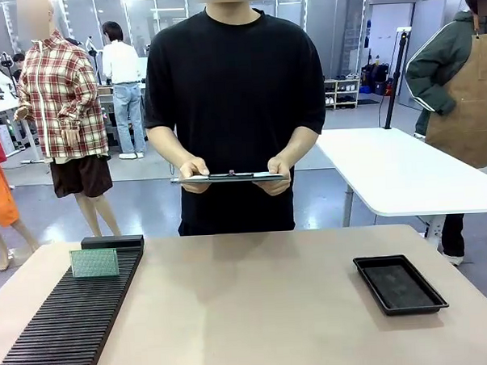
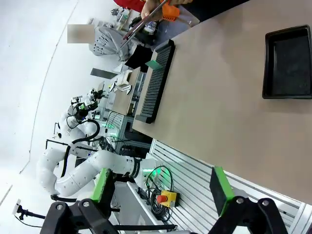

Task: Inspect the PCB.
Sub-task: Pick up the Blank PCB and present it to the human.

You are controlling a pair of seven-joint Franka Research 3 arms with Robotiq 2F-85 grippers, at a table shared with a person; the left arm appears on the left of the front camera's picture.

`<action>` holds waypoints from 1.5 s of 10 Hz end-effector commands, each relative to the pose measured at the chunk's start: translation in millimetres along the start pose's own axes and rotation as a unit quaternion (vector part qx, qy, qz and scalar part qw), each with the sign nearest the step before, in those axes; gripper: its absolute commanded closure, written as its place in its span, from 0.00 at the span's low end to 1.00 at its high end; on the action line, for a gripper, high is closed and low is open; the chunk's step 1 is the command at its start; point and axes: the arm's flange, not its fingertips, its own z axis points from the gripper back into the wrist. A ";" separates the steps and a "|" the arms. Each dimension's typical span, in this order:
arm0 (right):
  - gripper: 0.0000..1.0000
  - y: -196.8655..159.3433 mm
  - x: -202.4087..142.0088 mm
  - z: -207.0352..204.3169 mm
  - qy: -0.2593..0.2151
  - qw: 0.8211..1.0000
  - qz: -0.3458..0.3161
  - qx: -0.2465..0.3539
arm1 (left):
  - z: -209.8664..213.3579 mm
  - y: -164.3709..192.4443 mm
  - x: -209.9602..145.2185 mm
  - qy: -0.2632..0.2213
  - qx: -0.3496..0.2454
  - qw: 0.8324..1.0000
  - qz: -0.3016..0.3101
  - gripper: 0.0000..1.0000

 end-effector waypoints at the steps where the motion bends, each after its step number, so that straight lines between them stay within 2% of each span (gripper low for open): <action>1: 0.00 -0.4 -0.8 0.6 0.002 1.000 -0.001 0.002 | -4.3 -0.5 1.8 0.005 -0.010 1.000 -0.005 0.00; 6: 0.00 -0.4 -0.8 0.6 0.002 1.000 -0.001 0.002 | -4.2 -0.8 0.8 0.006 -0.001 1.000 0.000 0.00; 7: 0.00 -0.4 -0.8 0.6 0.002 1.000 -0.001 0.002 | -13.1 -34.5 7.8 0.059 0.070 0.992 -0.084 0.00; 8: 0.00 -0.4 -0.8 0.6 0.002 1.000 -0.001 0.002 | -22.5 -54.4 18.2 0.126 0.128 0.972 -0.154 0.00; 9: 0.00 -0.4 -0.8 0.6 0.002 1.000 -0.001 0.002 | -33.4 -67.9 30.8 0.173 0.171 0.950 -0.197 0.00; 10: 0.00 -0.4 -0.8 0.6 0.002 1.000 -0.001 0.002 | -49.1 -76.4 48.4 0.215 0.194 0.932 -0.218 0.00; 11: 0.00 -0.4 -0.8 0.6 0.002 1.000 -0.001 0.002 | -68.5 -79.4 64.9 0.263 0.216 0.907 -0.249 0.00; 12: 0.00 -0.4 -0.8 0.6 0.002 1.000 -0.001 0.002 | -90.4 -81.4 81.8 0.308 0.252 0.872 -0.284 0.00; 14: 0.00 -0.4 -0.8 0.6 0.002 1.000 -0.001 0.002 | -138.9 -81.3 113.0 0.402 0.289 0.790 -0.362 0.00; 15: 0.00 -0.4 -0.8 0.6 0.002 1.000 -0.001 0.002 | -163.4 -76.9 123.9 0.440 0.295 0.742 -0.412 0.00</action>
